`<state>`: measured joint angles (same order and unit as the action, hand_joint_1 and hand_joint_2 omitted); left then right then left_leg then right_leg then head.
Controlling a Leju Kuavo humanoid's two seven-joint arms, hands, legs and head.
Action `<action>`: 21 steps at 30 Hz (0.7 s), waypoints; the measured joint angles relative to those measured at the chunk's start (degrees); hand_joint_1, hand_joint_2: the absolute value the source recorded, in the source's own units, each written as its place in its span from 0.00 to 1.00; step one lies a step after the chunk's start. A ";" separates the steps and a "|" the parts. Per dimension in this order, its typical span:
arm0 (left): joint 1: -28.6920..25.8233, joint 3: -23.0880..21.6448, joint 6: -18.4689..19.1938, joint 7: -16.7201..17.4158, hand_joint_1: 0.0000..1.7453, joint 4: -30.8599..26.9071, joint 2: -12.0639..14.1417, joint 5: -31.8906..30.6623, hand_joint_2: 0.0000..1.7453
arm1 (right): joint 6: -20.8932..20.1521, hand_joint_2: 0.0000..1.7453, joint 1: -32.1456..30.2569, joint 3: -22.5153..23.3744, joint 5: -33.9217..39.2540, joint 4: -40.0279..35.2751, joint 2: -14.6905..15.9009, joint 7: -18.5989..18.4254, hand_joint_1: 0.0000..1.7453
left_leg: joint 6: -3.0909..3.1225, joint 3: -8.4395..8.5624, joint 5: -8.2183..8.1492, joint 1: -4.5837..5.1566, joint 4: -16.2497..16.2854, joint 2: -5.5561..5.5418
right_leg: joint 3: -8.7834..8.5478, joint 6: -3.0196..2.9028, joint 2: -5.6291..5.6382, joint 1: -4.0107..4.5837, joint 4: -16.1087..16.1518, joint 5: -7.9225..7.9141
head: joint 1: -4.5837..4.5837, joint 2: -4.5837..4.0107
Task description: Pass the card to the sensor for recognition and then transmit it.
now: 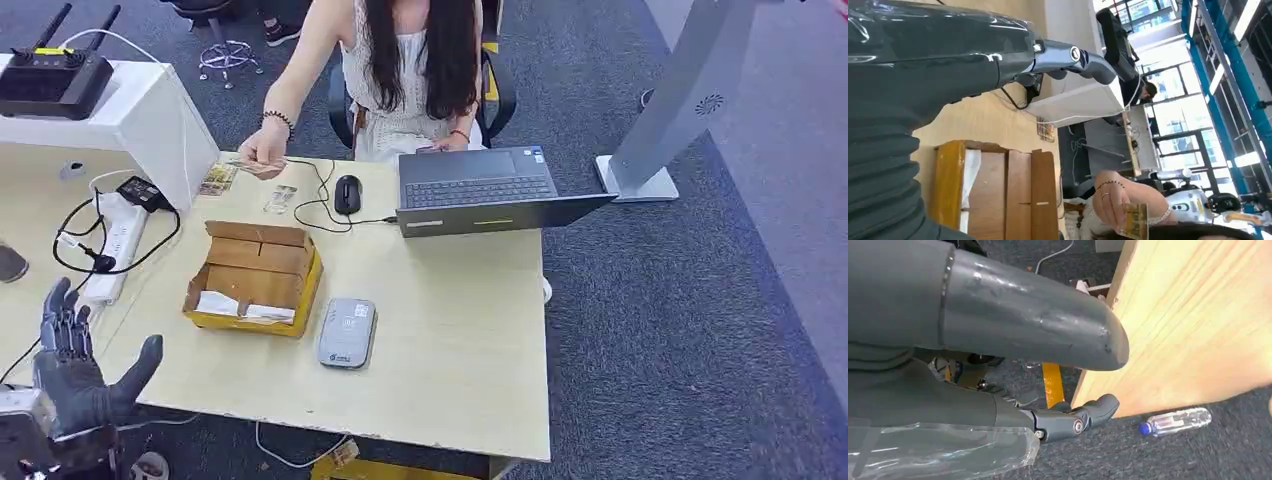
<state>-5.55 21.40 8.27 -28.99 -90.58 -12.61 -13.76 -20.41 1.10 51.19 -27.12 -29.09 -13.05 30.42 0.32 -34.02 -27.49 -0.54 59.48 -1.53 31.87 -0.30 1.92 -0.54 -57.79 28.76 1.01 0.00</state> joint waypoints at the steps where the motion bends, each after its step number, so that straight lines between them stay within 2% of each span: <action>1: 0.99 -0.63 -0.66 0.63 0.00 0.48 0.24 -1.59 1.00 | 0.00 0.00 0.18 0.00 -0.24 0.20 0.00 0.02 0.00 | 0.00 0.00 0.00 0.00 0.00 0.00 | 0.00 0.00 0.00 0.00 0.00 0.00 | 0.00 0.00; 21: 19.89 -13.47 -13.05 12.75 0.00 13.03 7.17 -31.66 1.00 | 0.33 0.00 3.23 -0.85 -3.08 4.39 0.02 0.11 0.00 | 0.01 -0.01 0.02 0.00 0.05 0.00 | 0.01 -0.03 0.02 0.00 -0.01 -0.03 | 0.00 0.00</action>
<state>14.34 7.93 -4.79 -16.24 -77.55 -5.44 -45.43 -20.09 4.33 50.34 -30.21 -24.70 -13.03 30.53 0.33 -34.03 -27.47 -0.54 59.53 -1.53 31.88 -0.33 1.94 -0.54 -57.81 28.73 1.01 0.00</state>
